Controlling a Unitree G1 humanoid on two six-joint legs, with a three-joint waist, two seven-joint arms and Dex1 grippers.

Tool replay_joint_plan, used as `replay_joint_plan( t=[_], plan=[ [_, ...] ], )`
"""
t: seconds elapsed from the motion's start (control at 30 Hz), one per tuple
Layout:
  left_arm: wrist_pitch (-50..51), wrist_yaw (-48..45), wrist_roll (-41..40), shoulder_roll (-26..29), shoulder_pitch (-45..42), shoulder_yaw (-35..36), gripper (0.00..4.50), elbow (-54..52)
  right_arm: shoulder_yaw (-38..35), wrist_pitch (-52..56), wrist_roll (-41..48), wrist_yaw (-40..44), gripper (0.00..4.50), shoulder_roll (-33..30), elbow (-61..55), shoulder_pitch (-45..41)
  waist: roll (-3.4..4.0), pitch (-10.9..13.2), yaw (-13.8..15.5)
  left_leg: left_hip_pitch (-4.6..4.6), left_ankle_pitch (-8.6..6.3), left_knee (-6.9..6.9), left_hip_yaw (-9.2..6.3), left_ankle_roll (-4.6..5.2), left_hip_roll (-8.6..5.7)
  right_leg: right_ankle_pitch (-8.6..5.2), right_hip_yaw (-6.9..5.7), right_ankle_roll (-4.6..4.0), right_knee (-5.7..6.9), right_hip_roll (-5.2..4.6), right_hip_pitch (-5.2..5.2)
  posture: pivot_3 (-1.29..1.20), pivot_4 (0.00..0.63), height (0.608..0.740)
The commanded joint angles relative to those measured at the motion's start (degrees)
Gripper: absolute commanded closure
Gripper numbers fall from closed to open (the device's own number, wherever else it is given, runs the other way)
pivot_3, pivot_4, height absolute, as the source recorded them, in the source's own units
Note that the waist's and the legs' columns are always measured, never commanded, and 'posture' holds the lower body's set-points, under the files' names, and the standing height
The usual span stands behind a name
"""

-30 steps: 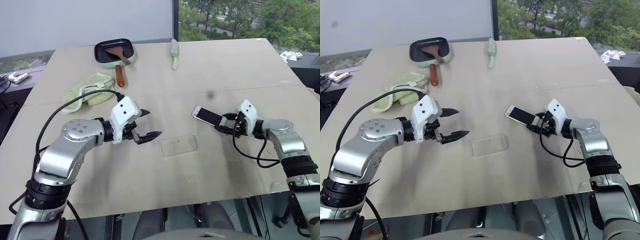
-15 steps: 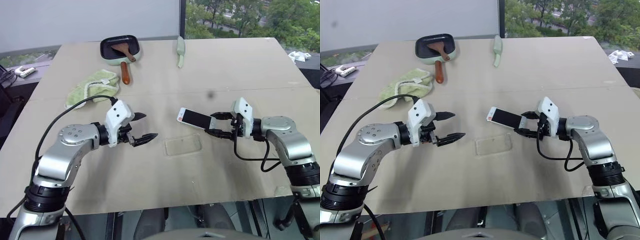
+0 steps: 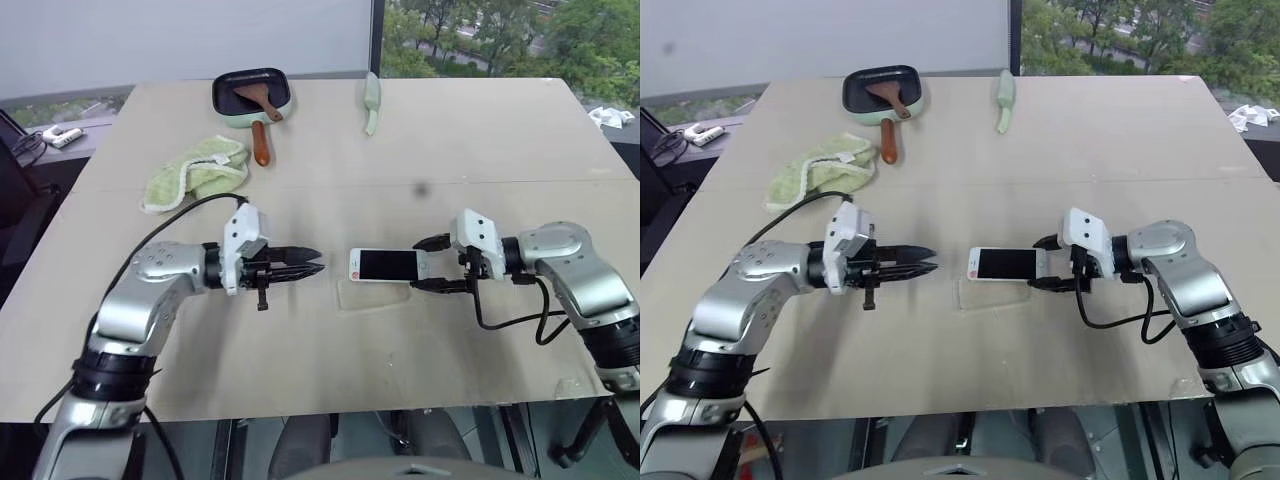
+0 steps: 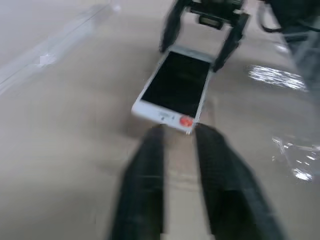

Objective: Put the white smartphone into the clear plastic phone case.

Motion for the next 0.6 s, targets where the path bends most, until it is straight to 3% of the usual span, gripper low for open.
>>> replay_joint_plan(
  t=[0.03, 0.27, 0.6],
  plan=[
    [-4.7, -4.0, 2.5, -1.7, -4.2, -3.0, 4.33, 4.8, 1.0, -2.9, -0.9, 2.4, 1.54, -1.0, 0.4, -1.7, 0.0, 0.0, 0.0, -0.02, 0.0, 0.0, -0.01, 0.0, -0.03, 0.0, -0.03, 0.0, 0.0, -0.01, -0.01, 0.0, 0.15, 0.74],
    [-13.1, -7.9, 9.7, -4.9, -10.6, -9.2, 4.33, 13.1, 4.0, -11.7, -4.4, 6.0, 1.54, -0.6, 6.6, -5.1, 0.01, 0.0, -0.2, -0.08, 0.02, 0.04, -0.1, -0.01, -0.21, 0.0, -0.12, 0.0, 0.0, -0.01, -0.01, 0.0, 0.15, 0.74],
    [-16.3, -7.0, 14.2, -7.2, -11.3, -12.0, 4.33, 14.4, 5.6, -17.0, -5.7, 9.8, 1.54, 0.4, 10.7, -7.4, 0.01, 0.0, -0.1, -0.09, 0.03, 0.06, -0.15, -0.03, -0.19, 0.0, -0.14, 0.01, 0.03, -0.03, -0.02, 0.0, 0.15, 0.74]
  ],
)
